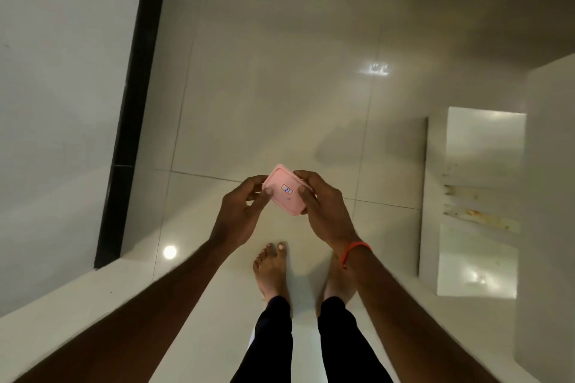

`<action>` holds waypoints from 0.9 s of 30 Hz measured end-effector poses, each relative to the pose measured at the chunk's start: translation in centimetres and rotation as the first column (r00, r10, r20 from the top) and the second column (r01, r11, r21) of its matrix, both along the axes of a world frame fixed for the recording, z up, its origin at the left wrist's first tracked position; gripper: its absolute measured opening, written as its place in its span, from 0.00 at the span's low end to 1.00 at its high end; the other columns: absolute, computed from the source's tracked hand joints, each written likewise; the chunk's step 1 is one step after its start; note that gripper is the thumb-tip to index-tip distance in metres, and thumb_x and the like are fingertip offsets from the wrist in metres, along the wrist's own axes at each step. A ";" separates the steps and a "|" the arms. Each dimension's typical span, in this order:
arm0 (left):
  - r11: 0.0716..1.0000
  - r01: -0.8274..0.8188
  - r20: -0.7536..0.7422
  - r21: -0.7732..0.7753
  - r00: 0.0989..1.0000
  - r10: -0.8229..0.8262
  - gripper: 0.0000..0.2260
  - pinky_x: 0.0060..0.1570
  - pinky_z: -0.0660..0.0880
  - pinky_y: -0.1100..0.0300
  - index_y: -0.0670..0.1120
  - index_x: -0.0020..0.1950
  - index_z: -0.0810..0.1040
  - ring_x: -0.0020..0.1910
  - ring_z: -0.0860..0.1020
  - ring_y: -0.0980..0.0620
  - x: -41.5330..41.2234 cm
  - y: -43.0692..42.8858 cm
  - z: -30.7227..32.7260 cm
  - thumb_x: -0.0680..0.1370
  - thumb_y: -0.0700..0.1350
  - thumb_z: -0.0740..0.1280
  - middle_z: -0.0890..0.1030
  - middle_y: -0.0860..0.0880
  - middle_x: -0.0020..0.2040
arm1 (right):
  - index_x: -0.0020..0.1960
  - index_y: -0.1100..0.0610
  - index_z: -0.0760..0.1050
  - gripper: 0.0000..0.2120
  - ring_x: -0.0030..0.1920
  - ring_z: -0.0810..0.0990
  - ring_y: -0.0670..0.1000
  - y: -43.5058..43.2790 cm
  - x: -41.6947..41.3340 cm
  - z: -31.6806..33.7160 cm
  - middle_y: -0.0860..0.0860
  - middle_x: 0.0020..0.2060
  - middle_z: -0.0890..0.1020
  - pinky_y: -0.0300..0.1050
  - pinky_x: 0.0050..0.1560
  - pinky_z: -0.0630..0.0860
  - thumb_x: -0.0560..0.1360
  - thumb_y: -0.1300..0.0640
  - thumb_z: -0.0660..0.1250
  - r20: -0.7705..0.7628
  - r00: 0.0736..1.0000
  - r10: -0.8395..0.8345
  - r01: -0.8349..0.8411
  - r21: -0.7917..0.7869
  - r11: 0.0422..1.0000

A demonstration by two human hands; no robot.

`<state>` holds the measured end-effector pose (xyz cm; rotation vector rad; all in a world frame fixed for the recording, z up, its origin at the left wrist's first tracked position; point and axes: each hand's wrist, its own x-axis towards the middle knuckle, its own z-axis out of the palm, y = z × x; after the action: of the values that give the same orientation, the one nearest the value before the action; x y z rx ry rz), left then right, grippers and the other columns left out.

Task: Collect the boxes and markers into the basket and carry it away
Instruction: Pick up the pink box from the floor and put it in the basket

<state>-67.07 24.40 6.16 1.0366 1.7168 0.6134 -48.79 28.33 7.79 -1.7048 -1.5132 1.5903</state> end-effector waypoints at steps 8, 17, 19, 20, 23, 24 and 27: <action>0.981 -0.193 0.232 0.008 0.955 0.186 0.12 0.45 0.84 0.53 0.44 0.63 0.81 0.46 0.86 0.50 4.9 3.8 8.1 0.82 0.45 0.66 0.86 0.46 0.52 | 0.66 0.60 0.74 0.14 0.55 0.80 0.55 1.0 3.0 8.2 0.56 0.57 0.80 0.59 0.48 0.82 0.83 0.63 0.57 0.039 0.980 -0.193 0.188 0.112 0.976; 0.993 -0.108 0.202 0.054 0.975 0.095 0.07 0.37 0.83 0.58 0.49 0.56 0.83 0.41 0.86 0.48 10.2 5.7 14.2 0.80 0.48 0.69 0.86 0.50 0.44 | 0.76 0.45 0.57 0.38 0.61 0.65 0.46 1.8 6.7 13.9 0.46 0.66 0.70 0.38 0.52 0.71 0.72 0.39 0.71 0.343 0.938 -0.058 -0.030 0.246 0.969; 0.998 -0.011 0.139 0.070 0.990 0.001 0.03 0.37 0.82 0.57 0.55 0.52 0.81 0.41 0.85 0.50 10.9 6.2 15.2 0.79 0.51 0.69 0.86 0.53 0.44 | 0.77 0.45 0.56 0.40 0.62 0.67 0.49 1.9 8.0 14.9 0.48 0.66 0.70 0.41 0.51 0.76 0.71 0.44 0.73 0.392 0.917 -0.070 -0.042 0.270 0.962; 0.996 0.040 0.103 0.084 0.993 -0.049 0.02 0.39 0.83 0.56 0.56 0.50 0.81 0.41 0.85 0.52 11.2 6.5 15.7 0.79 0.52 0.69 0.86 0.55 0.44 | 0.77 0.45 0.56 0.40 0.62 0.68 0.49 1.9 8.5 15.2 0.48 0.65 0.71 0.41 0.50 0.76 0.71 0.46 0.74 0.405 0.912 -0.072 -0.048 0.278 0.959; 0.977 0.166 0.010 0.133 0.986 -0.169 0.01 0.41 0.79 0.63 0.56 0.48 0.81 0.42 0.83 0.57 12.7 7.8 17.2 0.79 0.51 0.70 0.85 0.59 0.44 | 0.76 0.44 0.58 0.40 0.61 0.69 0.50 1.6 10.7 16.4 0.47 0.64 0.72 0.41 0.48 0.76 0.69 0.48 0.74 0.391 0.915 -0.097 -0.019 0.283 0.959; 0.968 0.203 -0.005 0.149 0.979 -0.205 0.01 0.41 0.77 0.67 0.55 0.48 0.81 0.42 0.83 0.59 13.5 8.2 17.7 0.79 0.50 0.70 0.84 0.60 0.44 | 0.75 0.44 0.58 0.39 0.61 0.69 0.50 1.6 11.5 16.8 0.47 0.63 0.72 0.40 0.48 0.75 0.69 0.48 0.73 0.385 0.916 -0.115 -0.001 0.289 0.957; 0.920 0.325 -0.056 0.220 0.946 -0.320 0.05 0.41 0.76 0.72 0.50 0.54 0.81 0.46 0.82 0.61 16.3 9.3 19.0 0.79 0.46 0.71 0.84 0.59 0.48 | 0.74 0.44 0.60 0.38 0.59 0.70 0.49 1.3 14.0 17.6 0.46 0.63 0.73 0.38 0.48 0.73 0.68 0.47 0.73 0.382 0.908 -0.169 0.043 0.318 0.947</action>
<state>-50.79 33.72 25.12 1.4565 1.4686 0.5941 -34.75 29.62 25.42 -1.9723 -1.7090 0.9191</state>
